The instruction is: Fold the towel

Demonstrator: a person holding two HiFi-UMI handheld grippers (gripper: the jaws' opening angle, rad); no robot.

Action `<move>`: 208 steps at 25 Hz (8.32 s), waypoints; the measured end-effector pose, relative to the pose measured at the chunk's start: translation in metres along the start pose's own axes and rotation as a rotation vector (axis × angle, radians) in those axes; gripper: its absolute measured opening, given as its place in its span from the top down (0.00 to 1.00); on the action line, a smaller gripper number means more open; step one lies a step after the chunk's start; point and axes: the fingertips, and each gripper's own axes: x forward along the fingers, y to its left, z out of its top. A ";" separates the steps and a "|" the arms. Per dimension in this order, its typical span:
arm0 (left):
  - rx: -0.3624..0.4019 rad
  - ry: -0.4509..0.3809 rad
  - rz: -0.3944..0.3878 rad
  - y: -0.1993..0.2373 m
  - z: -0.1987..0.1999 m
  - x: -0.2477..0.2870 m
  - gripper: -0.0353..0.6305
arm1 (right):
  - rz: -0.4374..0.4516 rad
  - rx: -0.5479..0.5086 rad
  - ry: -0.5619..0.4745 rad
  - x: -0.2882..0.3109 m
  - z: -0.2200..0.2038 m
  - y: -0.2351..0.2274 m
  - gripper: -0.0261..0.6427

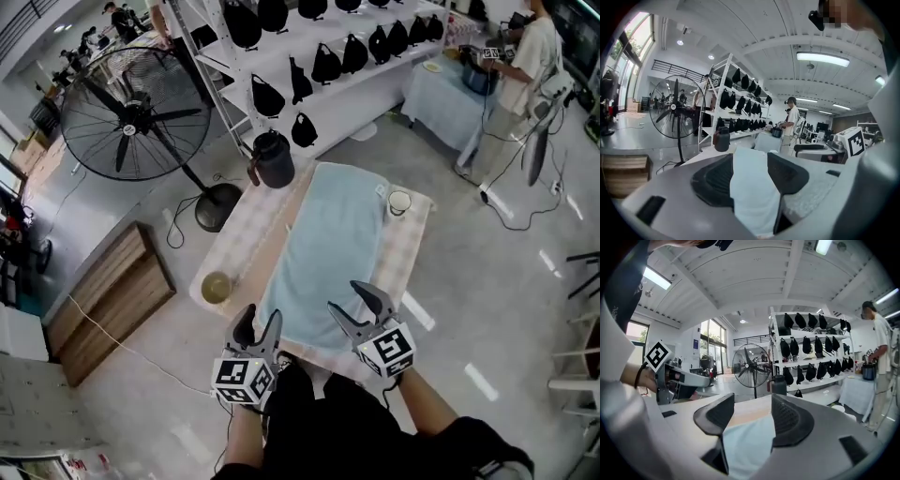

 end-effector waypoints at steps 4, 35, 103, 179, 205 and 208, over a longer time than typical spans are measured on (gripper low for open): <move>0.015 0.043 -0.073 -0.005 -0.007 0.025 0.63 | -0.084 0.028 0.038 -0.007 -0.019 -0.022 0.62; 0.597 0.722 -0.706 0.084 -0.240 0.064 0.63 | -0.272 0.259 0.603 0.002 -0.251 0.063 0.63; 0.427 0.813 -0.567 0.114 -0.296 -0.022 0.88 | -0.057 0.065 0.809 -0.052 -0.305 0.129 0.92; 0.280 0.448 -0.432 0.137 -0.013 0.446 0.63 | -0.604 0.036 0.509 0.172 -0.097 -0.332 0.64; 0.192 0.694 -0.415 0.138 -0.192 0.258 0.62 | -0.284 0.334 0.627 0.064 -0.254 -0.160 0.64; 0.185 0.717 -0.420 0.135 -0.203 0.258 0.62 | -0.281 0.340 0.648 0.066 -0.264 -0.161 0.64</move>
